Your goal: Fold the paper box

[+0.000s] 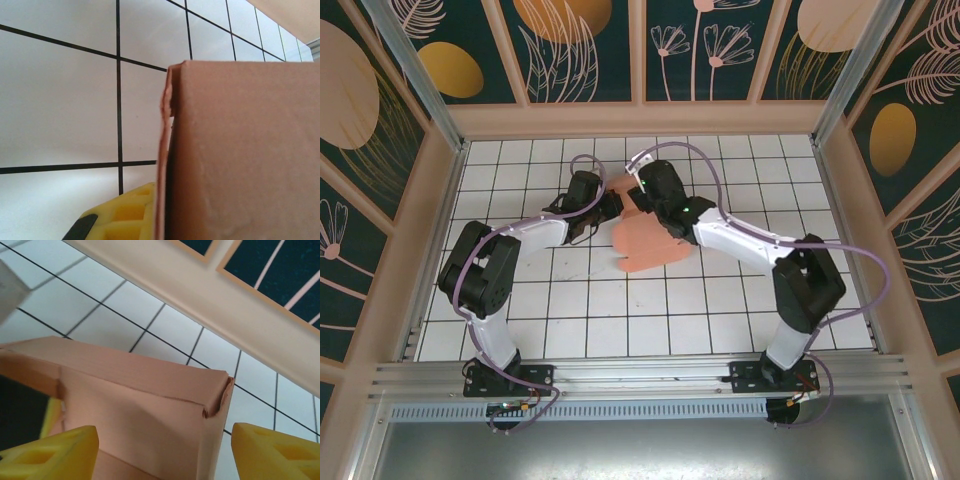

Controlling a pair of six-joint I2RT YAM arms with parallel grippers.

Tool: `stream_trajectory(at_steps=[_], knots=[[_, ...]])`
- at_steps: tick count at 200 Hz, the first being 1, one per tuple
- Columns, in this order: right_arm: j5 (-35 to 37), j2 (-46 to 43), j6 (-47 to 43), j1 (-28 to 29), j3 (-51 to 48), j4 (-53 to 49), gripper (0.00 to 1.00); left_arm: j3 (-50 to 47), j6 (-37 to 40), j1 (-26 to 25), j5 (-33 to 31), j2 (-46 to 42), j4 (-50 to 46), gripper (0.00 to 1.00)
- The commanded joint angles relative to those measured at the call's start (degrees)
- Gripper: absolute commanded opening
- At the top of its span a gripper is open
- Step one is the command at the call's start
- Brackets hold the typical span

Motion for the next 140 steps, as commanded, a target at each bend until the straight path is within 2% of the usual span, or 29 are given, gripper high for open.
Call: stream_trajectory(at_steps=[1, 37, 58, 66, 71, 125, 140], knots=[[-9.9, -5.7, 4.1, -1.8, -3.0, 4.8, 0.72, 1.6, 0.1, -0.2, 1.1, -0.7, 2.1, 0.00], [-27.4, -11.6, 10.2, -7.7, -7.8, 7.7, 0.71, 1.5, 0.4, -0.2, 1.4, -0.7, 2.2, 0.00], [-34.1, -14.1, 12.3, -11.5, -10.3, 8.8, 0.71, 1.6, 0.8, -0.2, 1.8, -0.8, 2.4, 0.00], [-37.5, -14.9, 11.9, -11.7, -11.1, 8.6, 0.71, 1.6, 1.0, -0.2, 2.2, -0.8, 2.5, 0.00], [-40.2, -15.3, 11.4, -14.1, -11.6, 8.3, 0.71, 1.6, 1.3, -0.2, 2.4, -0.8, 2.5, 0.00], [-61.5, -17.4, 4.4, -25.3, -13.4, 1.7, 0.73, 1.8, 5.1, -0.2, 5.8, -1.8, 2.7, 0.00], [-64.7, -16.9, 2.4, -26.9, -12.9, -0.1, 0.73, 1.7, 5.8, -0.2, 7.6, -2.0, 3.3, 0.00]])
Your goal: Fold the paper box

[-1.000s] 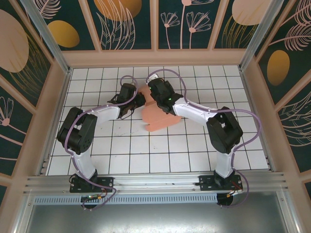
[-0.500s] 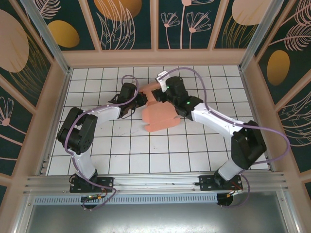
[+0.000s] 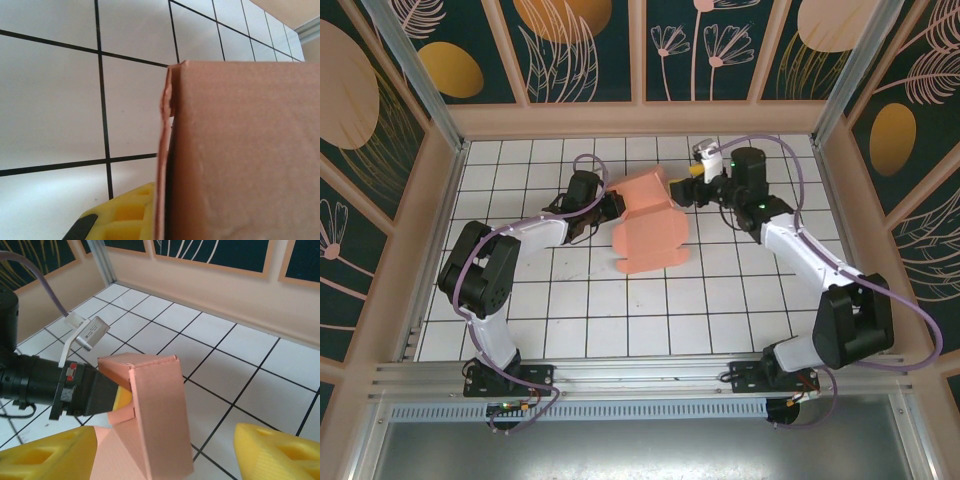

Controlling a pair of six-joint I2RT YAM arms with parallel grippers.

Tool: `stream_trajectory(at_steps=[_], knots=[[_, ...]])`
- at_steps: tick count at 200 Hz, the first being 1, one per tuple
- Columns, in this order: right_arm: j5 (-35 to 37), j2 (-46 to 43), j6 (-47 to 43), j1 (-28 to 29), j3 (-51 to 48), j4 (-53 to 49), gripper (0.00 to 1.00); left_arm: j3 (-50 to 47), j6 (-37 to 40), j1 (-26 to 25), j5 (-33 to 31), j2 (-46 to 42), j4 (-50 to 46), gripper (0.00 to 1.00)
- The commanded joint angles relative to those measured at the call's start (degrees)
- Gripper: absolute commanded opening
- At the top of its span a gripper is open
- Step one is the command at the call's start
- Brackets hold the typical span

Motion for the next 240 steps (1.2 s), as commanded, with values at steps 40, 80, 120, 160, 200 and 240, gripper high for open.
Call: stream_trajectory(at_steps=[40, 80, 120, 160, 200, 240], knots=[[-15.6, 3.0, -7.9, -3.1, 3.5, -9.3, 0.74, 1.9, 3.4, -0.2, 6.3, -2.0, 3.2, 0.00], [-16.6, 7.4, -7.9, -1.7, 7.0, -10.6, 0.74, 1.9, 3.6, -0.2, 6.8, -1.9, 3.2, 0.00], [-13.4, 11.4, -7.0, -0.5, 10.4, -11.8, 0.66, 2.0, 3.9, -0.2, 6.9, -1.8, 2.7, 0.00], [-11.9, 12.7, -7.4, -0.2, 11.7, -13.0, 0.53, 2.3, 4.0, -0.2, 7.0, -1.3, 2.4, 0.00], [-11.9, 12.7, -7.9, 0.0, 11.5, -13.3, 0.43, 2.4, 3.8, -0.2, 7.3, -0.8, 2.3, 0.00], [-11.9, 12.9, -7.9, 0.2, 11.5, -13.3, 0.38, 2.4, 3.8, -0.2, 7.3, -0.8, 2.1, 0.00]])
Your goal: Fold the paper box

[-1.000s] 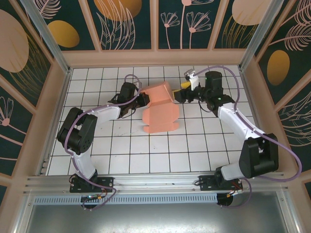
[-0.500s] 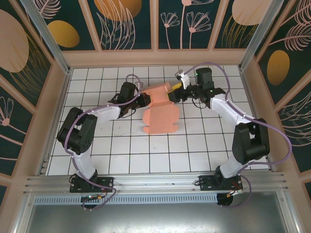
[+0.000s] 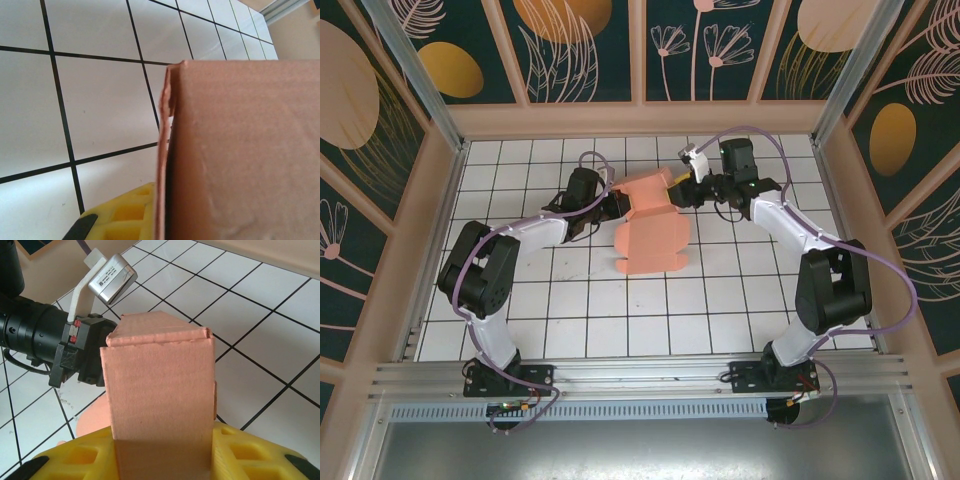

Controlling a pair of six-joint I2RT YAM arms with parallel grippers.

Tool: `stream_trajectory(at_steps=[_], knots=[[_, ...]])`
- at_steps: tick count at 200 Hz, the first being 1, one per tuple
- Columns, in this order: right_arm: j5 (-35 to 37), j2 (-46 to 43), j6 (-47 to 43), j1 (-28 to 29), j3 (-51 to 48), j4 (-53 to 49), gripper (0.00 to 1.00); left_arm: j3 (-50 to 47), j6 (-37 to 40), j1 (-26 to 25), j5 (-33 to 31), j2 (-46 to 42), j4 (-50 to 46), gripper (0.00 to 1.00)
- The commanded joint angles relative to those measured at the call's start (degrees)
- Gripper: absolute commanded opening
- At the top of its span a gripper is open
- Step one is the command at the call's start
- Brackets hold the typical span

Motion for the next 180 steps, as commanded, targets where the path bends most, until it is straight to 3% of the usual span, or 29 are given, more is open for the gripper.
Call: stream_trajectory(at_steps=[1, 84, 130, 180], knots=[[-0.3, 0.6, -0.4, 0.8, 1.6, -1.1, 0.38, 1.7, 0.8, -0.2, 1.4, -0.6, 0.9, 0.00], [2.6, -3.6, 2.0, 0.9, -1.2, 3.3, 0.73, 1.6, 0.8, -0.2, 0.2, -0.4, 0.4, 0.00], [8.7, -9.6, 8.1, -1.0, -8.0, 10.5, 0.77, 3.6, 3.9, 0.1, -3.5, -0.5, -5.6, 0.00], [13.7, -14.3, 11.5, -1.3, -14.1, 13.7, 0.77, 8.3, 14.9, 2.1, -7.8, -0.7, -20.3, 0.00]])
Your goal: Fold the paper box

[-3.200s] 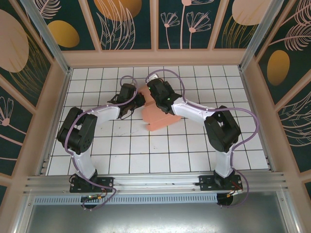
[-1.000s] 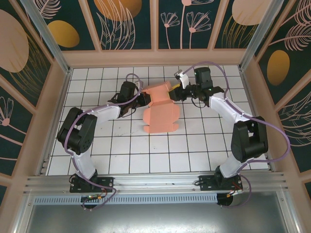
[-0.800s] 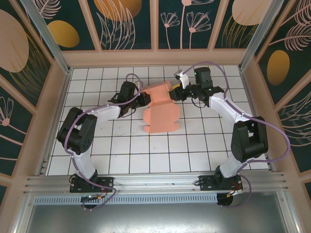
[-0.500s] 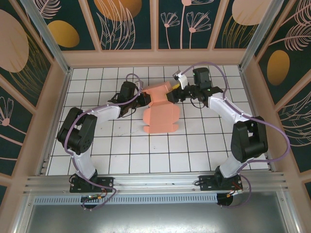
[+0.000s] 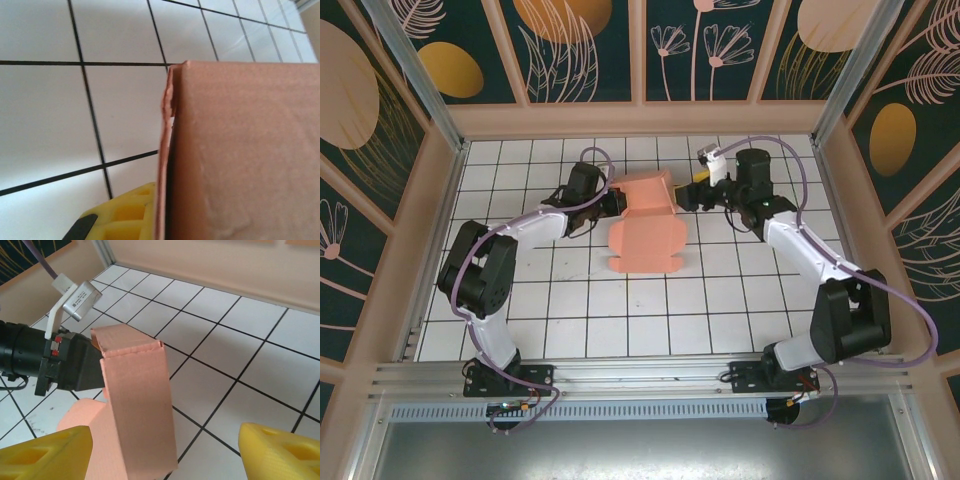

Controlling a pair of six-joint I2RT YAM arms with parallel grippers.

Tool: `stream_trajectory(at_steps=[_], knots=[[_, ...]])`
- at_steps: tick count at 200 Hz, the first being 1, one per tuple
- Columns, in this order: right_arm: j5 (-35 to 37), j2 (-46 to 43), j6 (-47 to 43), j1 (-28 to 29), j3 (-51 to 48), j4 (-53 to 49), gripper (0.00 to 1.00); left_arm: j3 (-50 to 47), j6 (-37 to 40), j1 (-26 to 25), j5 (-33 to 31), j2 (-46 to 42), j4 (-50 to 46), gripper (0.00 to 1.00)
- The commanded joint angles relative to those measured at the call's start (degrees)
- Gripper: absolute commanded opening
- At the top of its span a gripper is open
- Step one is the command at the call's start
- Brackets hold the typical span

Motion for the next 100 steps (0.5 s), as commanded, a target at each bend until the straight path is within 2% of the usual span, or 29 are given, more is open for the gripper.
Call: stream_trajectory(at_steps=[1, 39, 72, 100], knots=[[3.4, -3.1, 3.2, -0.1, -3.2, 4.1, 0.77, 3.9, 8.2, 1.4, -3.1, -0.7, -11.0, 0.00], [4.6, -5.5, 3.7, -0.2, -6.3, 4.7, 0.77, 10.8, 17.6, 1.8, -7.6, 1.3, -28.0, 0.00], [4.6, -4.6, 3.0, -0.1, -6.9, 4.1, 0.77, 17.9, 22.3, 1.8, -13.8, 5.3, -43.4, 0.00], [4.8, -3.4, 2.3, -0.2, -7.3, 4.2, 0.77, 21.7, 24.7, 1.8, -18.8, 7.5, -52.7, 0.00]])
